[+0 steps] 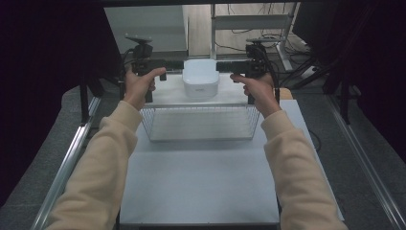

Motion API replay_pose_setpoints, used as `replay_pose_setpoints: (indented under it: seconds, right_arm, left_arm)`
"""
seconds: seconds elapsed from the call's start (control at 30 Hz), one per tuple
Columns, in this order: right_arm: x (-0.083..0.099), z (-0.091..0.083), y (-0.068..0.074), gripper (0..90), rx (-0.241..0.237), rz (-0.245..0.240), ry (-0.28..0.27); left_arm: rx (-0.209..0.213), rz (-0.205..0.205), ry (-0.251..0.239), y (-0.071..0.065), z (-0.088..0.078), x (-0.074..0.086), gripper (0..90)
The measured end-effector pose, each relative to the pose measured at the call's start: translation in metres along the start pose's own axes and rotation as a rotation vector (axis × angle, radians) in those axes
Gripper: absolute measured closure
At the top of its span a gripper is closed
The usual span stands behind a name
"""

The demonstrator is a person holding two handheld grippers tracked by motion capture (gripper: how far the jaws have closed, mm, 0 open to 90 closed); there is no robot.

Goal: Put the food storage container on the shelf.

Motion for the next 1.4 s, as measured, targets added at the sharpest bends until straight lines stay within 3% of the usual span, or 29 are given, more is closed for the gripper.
replay_pose_setpoints:
  seconds: [0.07, 0.1, 0.13, 0.17, 0.2, 0.23, 0.27, 0.3, 0.4, 0.43, 0.47, 0.5, 0.7, 0.87, 0.9, 1.0, 1.03, 1.1, 1.17, 1.2, 1.3, 1.4]
  right_arm:
    - [0.004, -0.004, 0.001, 37.5, 0.005, -0.027, 0.0]
    - [0.013, -0.013, 0.003, 36.8, 0.018, -0.078, 0.011]
    - [0.013, -0.013, 0.003, 36.8, 0.018, -0.078, 0.011]
    - [0.024, -0.022, 0.005, 36.0, 0.017, -0.115, 0.017]
    - [0.029, -0.027, 0.006, 35.7, 0.013, -0.131, 0.016]
    - [0.034, -0.031, 0.006, 35.2, 0.015, -0.142, 0.018]
    - [0.034, -0.031, 0.006, 35.2, 0.015, -0.142, 0.018]
    - [0.044, -0.04, 0.006, 34.3, 0.019, -0.17, 0.019]
    - [0.054, -0.048, 0.007, 33.8, 0.019, -0.186, 0.016]
    - [0.064, -0.054, 0.007, 33.5, 0.021, -0.208, 0.014]
    - [0.064, -0.054, 0.007, 33.5, 0.021, -0.208, 0.014]
    - [0.075, -0.059, 0.008, 33.3, 0.027, -0.23, 0.019]
    - [0.104, -0.066, 0.013, 33.3, 0.0, -0.259, 0.028]
    - [0.123, -0.069, 0.013, 33.1, 0.002, -0.278, 0.027]
    - [0.135, -0.07, 0.013, 32.8, 0.011, -0.288, 0.038]
    - [0.146, -0.072, 0.013, 32.6, 0.016, -0.295, 0.04]
    - [0.159, -0.074, 0.012, 32.4, 0.016, -0.297, 0.043]
    - [0.166, -0.075, 0.011, 32.2, 0.021, -0.3, 0.046]
    - [0.187, -0.079, 0.005, 31.7, 0.042, -0.303, 0.063]
    - [0.187, -0.079, 0.005, 31.7, 0.042, -0.303, 0.063]
    - [0.215, -0.085, -0.004, 30.8, 0.067, -0.301, 0.09]
    - [0.227, -0.088, -0.008, 30.4, 0.076, -0.3, 0.097]
  left_arm:
    - [-0.002, 0.02, -0.007, -0.002, -0.005, 0.004, 28.1]
    - [-0.012, 0.043, -0.014, -0.006, -0.014, 0.013, 27.9]
    - [-0.012, 0.043, -0.014, -0.006, -0.014, 0.013, 27.9]
    - [-0.022, 0.072, -0.018, -0.009, -0.023, 0.023, 27.9]
    - [-0.022, 0.072, -0.018, -0.009, -0.023, 0.023, 27.8]
    - [-0.029, 0.109, -0.011, -0.012, -0.031, 0.035, 27.8]
    - [-0.029, 0.109, -0.011, -0.012, -0.031, 0.035, 27.7]
    - [-0.047, 0.15, -0.006, -0.014, -0.038, 0.049, 27.7]
    - [-0.054, 0.181, -0.003, -0.017, -0.044, 0.063, 27.7]
    - [-0.051, 0.206, 0.0, -0.019, -0.049, 0.077, 27.6]
    - [-0.051, 0.206, 0.0, -0.019, -0.049, 0.077, 27.6]
    - [-0.049, 0.216, -0.002, -0.021, -0.051, 0.084, 27.7]
    - [-0.047, 0.247, -0.003, -0.022, -0.061, 0.126, 27.6]
    - [-0.058, 0.257, 0.016, -0.02, -0.063, 0.149, 27.2]
    - [-0.063, 0.256, 0.026, -0.018, -0.064, 0.163, 27.1]
    - [-0.072, 0.256, 0.031, -0.015, -0.066, 0.175, 26.4]
    - [-0.073, 0.258, 0.035, -0.014, -0.066, 0.181, 26.0]
    - [-0.08, 0.245, 0.042, -0.01, -0.068, 0.194, 25.6]
    - [-0.085, 0.224, 0.07, -0.003, -0.068, 0.214, 23.5]
    - [-0.085, 0.224, 0.07, -0.003, -0.068, 0.214, 22.7]
    - [-0.101, 0.173, 0.099, 0.01, -0.069, 0.238, 21.1]
    - [-0.117, 0.155, 0.111, 0.018, -0.068, 0.25, 20.6]
Point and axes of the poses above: each handheld gripper's, and its own axes: z roughly forward along the jaws, x roughly out of its underside, y roughly to its left, the point moved 9 cm from there along z, roughly forward along the jaws, and after that the axes turned 2 degrees about -x, right-handed, at the moved point
